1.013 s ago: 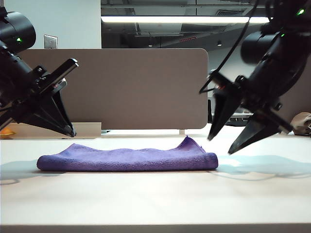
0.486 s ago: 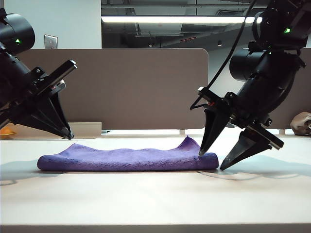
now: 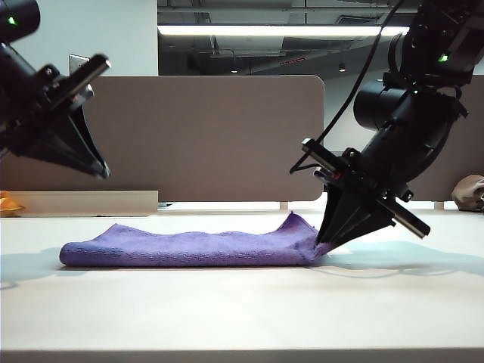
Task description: Fold the bottom of the cloth upward, then fold it vertically to form a square shape.
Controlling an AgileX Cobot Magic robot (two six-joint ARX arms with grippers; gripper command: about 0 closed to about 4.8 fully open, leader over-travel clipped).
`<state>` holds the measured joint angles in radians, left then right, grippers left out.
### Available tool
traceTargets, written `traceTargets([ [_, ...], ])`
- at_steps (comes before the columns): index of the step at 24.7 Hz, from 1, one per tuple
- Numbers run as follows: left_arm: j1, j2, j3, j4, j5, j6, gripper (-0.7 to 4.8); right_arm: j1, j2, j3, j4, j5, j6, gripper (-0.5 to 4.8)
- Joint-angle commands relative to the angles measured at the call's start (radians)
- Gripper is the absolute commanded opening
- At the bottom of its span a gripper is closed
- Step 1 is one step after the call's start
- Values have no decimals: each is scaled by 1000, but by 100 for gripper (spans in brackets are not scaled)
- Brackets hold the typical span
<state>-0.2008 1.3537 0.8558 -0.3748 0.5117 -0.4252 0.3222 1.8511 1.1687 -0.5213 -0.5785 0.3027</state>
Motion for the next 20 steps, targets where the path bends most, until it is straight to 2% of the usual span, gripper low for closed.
traceTargets([
  [1,2,-49,3,2,-4,10,-6,0,-52,8,-23,54,-1,-6],
  [3,2,-80,3,-10,-3,10,-6,0,-86,8,-51,79,-20,-6],
  [5,1,-121,2,-37,-3,11,-6,19,-99,35,-150,140,-74,-6],
  [6,1,-164,2,-58,-3,32,-6,47,-98,75,-244,223,-147,-6],
  [7,1,-184,2,-64,-3,33,-6,65,-98,87,-266,261,-164,-6],
  [11,1,-330,2,-96,-27,33,-6,168,-98,174,-259,309,-146,-6],
  [14,1,-410,2,-130,-32,33,-6,236,-96,250,-262,393,-146,-6],
  [20,1,-537,2,-214,-63,33,-6,303,43,444,-311,386,-145,-6],
])
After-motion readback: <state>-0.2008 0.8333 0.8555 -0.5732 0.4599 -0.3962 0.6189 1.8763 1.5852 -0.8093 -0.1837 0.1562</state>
